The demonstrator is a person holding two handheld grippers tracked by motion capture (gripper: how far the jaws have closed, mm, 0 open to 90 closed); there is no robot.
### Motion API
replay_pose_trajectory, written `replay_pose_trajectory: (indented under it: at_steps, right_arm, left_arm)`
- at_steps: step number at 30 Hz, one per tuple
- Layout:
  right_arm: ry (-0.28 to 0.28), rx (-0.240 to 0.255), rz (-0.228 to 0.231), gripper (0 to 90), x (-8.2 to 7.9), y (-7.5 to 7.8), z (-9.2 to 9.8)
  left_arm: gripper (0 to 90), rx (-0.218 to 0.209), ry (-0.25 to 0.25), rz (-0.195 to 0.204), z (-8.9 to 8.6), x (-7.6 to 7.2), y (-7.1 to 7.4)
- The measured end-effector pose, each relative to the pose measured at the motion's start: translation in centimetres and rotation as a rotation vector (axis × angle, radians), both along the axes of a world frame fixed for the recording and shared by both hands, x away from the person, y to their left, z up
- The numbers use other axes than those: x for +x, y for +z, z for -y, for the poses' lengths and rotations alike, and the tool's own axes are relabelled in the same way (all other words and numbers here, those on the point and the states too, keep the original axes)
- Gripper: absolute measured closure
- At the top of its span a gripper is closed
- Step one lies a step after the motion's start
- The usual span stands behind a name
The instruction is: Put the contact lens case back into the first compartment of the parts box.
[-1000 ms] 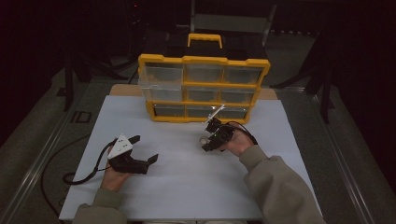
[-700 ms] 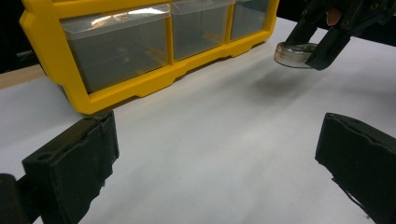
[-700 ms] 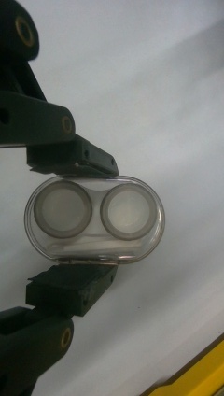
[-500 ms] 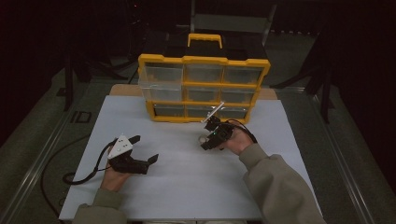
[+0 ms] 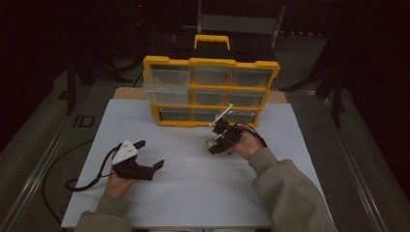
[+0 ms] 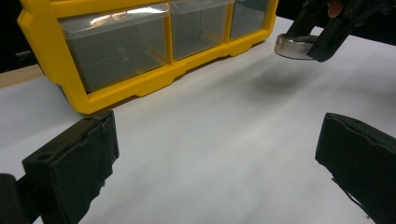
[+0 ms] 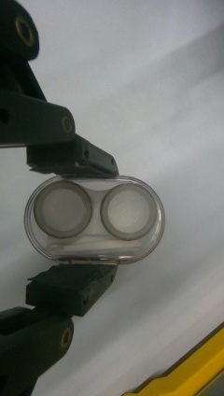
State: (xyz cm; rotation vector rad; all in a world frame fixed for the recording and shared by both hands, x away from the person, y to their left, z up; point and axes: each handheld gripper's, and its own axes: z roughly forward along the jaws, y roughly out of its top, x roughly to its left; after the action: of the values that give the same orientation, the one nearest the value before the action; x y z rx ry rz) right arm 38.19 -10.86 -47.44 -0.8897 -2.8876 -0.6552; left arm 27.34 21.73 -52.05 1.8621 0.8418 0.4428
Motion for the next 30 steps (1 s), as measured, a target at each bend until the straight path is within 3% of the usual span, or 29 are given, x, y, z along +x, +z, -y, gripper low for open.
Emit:
replay_pose_trajectory:
  at_steps: [13, 20, 30]
  right_arm:
    - [0.004, 0.004, 0.002, 49.0, 0.09, 0.30, -0.14]
    - [0.001, 0.007, 0.004, 49.0, 0.08, 0.27, -0.25]
    - [0.007, 0.012, 0.008, 49.0, 0.17, 0.20, -0.31]
  left_arm:
    - [0.4, 0.009, -0.005, -0.008, 0.15, 0.02, -0.10]
    - [0.5, 0.054, -0.039, -0.033, 0.74, 0.09, -0.48]
    - [0.8, 0.044, -0.045, -0.038, 0.75, 0.11, -0.49]
